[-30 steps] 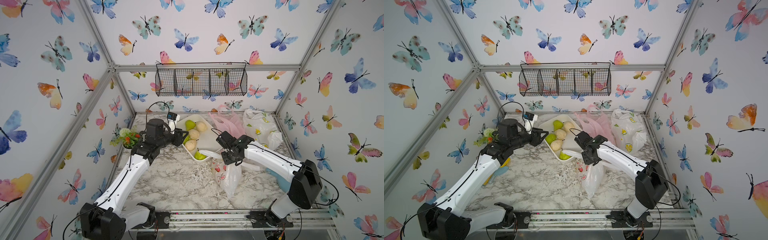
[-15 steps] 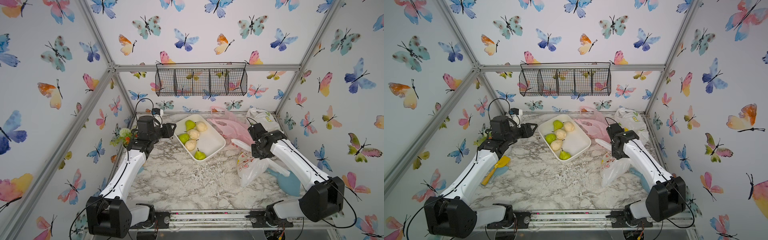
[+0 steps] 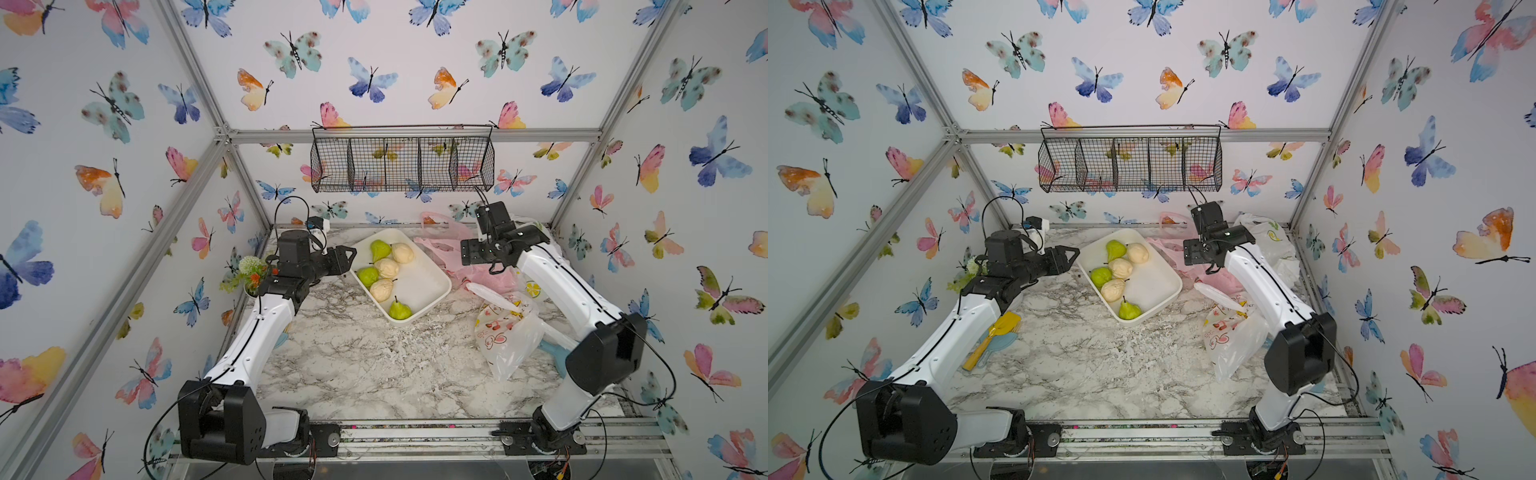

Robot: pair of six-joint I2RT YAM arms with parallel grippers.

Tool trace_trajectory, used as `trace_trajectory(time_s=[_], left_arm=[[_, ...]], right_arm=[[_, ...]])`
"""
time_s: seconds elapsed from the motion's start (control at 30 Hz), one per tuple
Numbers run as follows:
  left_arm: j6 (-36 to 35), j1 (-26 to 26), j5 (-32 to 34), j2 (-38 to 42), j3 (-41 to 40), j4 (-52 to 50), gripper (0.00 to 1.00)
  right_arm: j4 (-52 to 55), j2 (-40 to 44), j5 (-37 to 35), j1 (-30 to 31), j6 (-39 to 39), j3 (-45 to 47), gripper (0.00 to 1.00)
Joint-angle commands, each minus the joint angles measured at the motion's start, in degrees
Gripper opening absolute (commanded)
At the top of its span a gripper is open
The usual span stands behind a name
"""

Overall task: Place the pears into plastic bags & tie knots
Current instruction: Pick up the plastic bag at the center of the board.

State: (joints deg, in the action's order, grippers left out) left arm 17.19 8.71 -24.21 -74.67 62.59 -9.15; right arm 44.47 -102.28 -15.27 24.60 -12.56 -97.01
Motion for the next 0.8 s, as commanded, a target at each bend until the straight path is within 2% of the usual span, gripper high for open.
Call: trace_trajectory(time_s=[0.0, 0.1, 0.2, 0.27, 0.3, 0.33, 0.4, 0.43, 0.53, 0.6, 0.7, 0.77], left_arm=[[0.3, 0.4, -2.3, 1.0, 1.3, -0.3, 0.57], [-0.1, 0.5, -2.2, 1.9, 0.5, -0.5, 0.58], [0.1, 0.7, -2.3, 1.8, 0.2, -0.8, 0.58], [0.4, 0.8, -2.6, 1.7, -0.1, -0.9, 0.57], [0.4, 0.9, -2.7, 1.6, -0.3, -1.0, 0.57], [0.5, 0.9, -2.7, 1.5, -0.4, -1.1, 0.56], [0.4, 0.9, -2.5, 1.7, -0.4, -1.2, 0.56], [0.2, 0.9, -2.4, 1.9, -0.4, -1.5, 0.56], [0.2, 0.9, -2.1, 2.1, 0.2, -2.2, 0.56], [0.6, 0.9, -2.4, 2.2, 1.2, -2.9, 0.56], [0.7, 0.7, -3.0, 2.9, 2.5, -2.7, 0.56], [0.8, 0.6, -3.0, 3.1, 3.5, -2.5, 0.56]], right_arm=[[-8.6, -7.9, -3.2, -0.9, 6.1, -4.5, 0.96], [-8.6, -16.0, -1.8, -2.1, 6.6, -9.8, 0.96], [-9.3, -21.2, -0.5, -3.1, 6.8, -10.5, 0.96], [-7.4, -23.8, 1.6, -3.7, 6.5, -10.7, 0.87], [-6.5, -24.4, 2.9, -3.8, 6.1, -10.5, 0.77], [-6.9, -24.1, 3.8, -3.8, 6.2, -9.3, 0.62], [-9.2, -21.3, 4.5, -3.8, 6.1, -6.2, 0.36], [-11.1, -18.7, 4.7, -3.8, 6.3, -4.3, 0.27], [-15.1, -10.1, 6.2, -3.8, 7.6, -1.8, 0.09], [-16.2, -3.4, 8.8, -3.7, 8.6, -1.3, 0.03], [-18.4, 5.9, 14.0, -3.8, 12.9, 2.7, 0.03], [-16.0, 9.9, 18.3, -3.7, 16.2, 3.3, 0.03]])
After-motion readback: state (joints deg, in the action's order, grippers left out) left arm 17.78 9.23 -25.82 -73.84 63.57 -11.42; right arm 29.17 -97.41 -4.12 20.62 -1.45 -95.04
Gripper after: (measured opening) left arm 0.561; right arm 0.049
